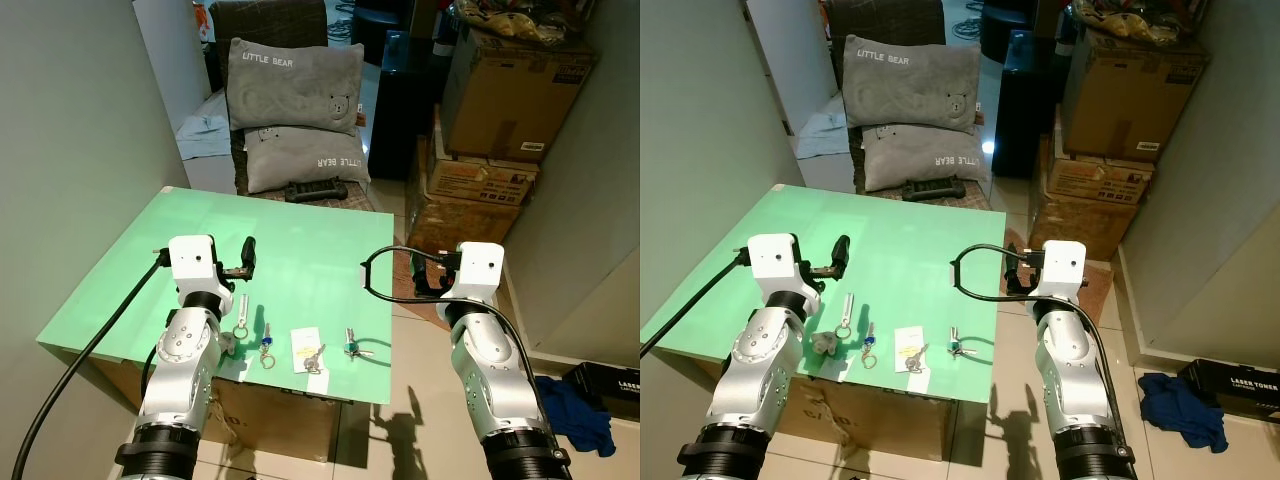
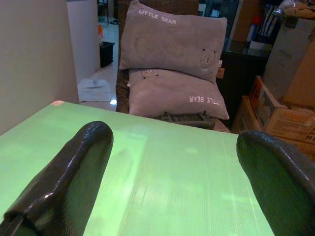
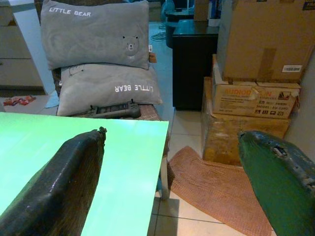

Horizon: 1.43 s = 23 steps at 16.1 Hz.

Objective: Hang keys on a hook

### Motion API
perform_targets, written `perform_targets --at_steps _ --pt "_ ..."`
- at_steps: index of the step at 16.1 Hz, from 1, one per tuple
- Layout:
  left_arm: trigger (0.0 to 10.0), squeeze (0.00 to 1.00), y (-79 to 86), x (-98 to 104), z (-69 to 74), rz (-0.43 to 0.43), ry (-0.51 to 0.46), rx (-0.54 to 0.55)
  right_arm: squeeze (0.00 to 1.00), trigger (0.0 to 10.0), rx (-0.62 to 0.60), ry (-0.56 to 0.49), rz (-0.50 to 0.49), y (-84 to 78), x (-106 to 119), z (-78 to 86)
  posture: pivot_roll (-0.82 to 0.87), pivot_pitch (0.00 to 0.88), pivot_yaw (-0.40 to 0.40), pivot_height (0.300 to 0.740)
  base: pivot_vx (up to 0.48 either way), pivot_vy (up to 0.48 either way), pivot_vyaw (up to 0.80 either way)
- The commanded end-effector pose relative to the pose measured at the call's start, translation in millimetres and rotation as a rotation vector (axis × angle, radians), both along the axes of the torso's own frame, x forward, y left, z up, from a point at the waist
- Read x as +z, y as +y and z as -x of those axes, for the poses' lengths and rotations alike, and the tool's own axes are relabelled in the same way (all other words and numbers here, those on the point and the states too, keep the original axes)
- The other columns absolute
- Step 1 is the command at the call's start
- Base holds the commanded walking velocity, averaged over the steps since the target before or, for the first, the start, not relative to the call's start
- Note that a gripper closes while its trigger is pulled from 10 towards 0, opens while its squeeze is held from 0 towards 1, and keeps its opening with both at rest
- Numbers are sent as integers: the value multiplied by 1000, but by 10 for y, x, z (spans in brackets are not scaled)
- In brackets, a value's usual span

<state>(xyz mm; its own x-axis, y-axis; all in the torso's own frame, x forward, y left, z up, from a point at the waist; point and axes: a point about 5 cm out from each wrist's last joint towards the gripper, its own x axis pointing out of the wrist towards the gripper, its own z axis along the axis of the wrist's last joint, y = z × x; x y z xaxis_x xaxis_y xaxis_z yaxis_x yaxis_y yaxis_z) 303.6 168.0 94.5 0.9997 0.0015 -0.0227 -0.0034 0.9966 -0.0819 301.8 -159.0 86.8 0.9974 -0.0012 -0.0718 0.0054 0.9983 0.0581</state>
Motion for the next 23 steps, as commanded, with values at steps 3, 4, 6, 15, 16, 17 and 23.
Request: perform_targets --at_steps 3,4,6,15,16,17,23 --pt "10000 0 -10 79 -33 1 -32 -3 0 10000 4 -4 -4 1 9 -20 16 0 9 740 0 0 0" --pt "10000 0 -10 79 -33 1 -32 -3 0 10000 4 -4 -4 1 9 -20 16 0 9 740 0 0 0" --pt "10000 0 -10 79 -33 1 -32 -3 0 10000 4 -4 -4 1 9 -20 16 0 9 740 0 0 0" --pt "10000 0 -292 -142 -140 -250 91 -206 0 10000 79 193 121 113 -292 -74 -8 0 22 740 0 0 0" --pt "10000 0 -316 -290 -117 -357 171 -246 0 10000 81 280 168 90 -426 -41 -8 0 22 740 0 0 0" --pt "10000 0 -308 -357 -94 -367 206 -248 0 10000 110 351 164 105 -536 7 -7 0 23 740 0 0 0" --pt "10000 0 -287 -409 -76 -353 217 -243 0 10000 87 361 219 -29 -636 139 -7 0 22 740 0 0 0"
